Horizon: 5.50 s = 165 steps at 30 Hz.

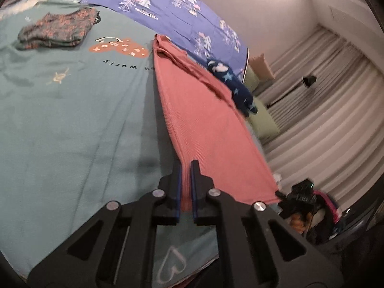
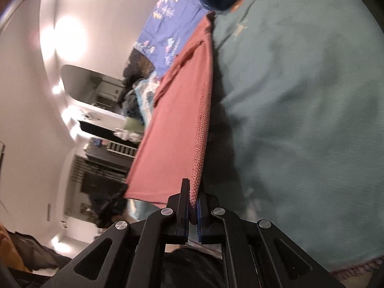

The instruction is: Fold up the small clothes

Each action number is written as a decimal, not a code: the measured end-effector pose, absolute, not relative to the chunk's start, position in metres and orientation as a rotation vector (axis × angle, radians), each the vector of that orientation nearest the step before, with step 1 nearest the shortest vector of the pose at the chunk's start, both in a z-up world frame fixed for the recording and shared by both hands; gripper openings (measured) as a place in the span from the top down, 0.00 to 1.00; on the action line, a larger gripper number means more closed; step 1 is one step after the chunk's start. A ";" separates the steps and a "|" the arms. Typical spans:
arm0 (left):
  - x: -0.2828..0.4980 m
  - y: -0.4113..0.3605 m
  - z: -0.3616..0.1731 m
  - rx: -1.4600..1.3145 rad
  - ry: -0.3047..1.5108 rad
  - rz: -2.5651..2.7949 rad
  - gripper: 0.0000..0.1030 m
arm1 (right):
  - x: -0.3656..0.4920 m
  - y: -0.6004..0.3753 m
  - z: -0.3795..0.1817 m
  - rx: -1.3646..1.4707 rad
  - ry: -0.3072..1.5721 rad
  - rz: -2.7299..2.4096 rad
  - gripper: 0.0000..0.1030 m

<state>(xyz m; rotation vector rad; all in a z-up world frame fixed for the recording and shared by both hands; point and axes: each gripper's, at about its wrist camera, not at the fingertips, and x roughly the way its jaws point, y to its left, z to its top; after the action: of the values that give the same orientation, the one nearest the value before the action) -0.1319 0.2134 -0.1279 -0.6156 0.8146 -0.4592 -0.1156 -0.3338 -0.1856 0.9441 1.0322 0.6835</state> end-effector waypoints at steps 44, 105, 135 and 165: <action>-0.022 0.194 -0.004 -0.565 0.476 -0.547 0.92 | 0.002 -0.331 -0.044 0.904 0.623 0.791 0.96; 0.139 0.179 -0.154 -0.745 0.877 -0.259 0.44 | 0.147 -0.286 -0.185 1.006 0.976 0.499 0.46; -0.046 0.144 -0.112 -0.499 0.968 -0.236 0.86 | -0.013 -0.363 -0.153 0.710 1.073 0.265 0.77; 0.188 0.061 -0.090 0.104 0.926 -0.486 0.47 | 0.218 -0.260 -0.100 0.049 1.022 0.673 0.48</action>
<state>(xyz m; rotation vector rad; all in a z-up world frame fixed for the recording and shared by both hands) 0.1885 0.0608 -0.0903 0.1037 0.9262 -0.4864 0.2182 -0.2599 -0.0998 0.0488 1.0216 0.6726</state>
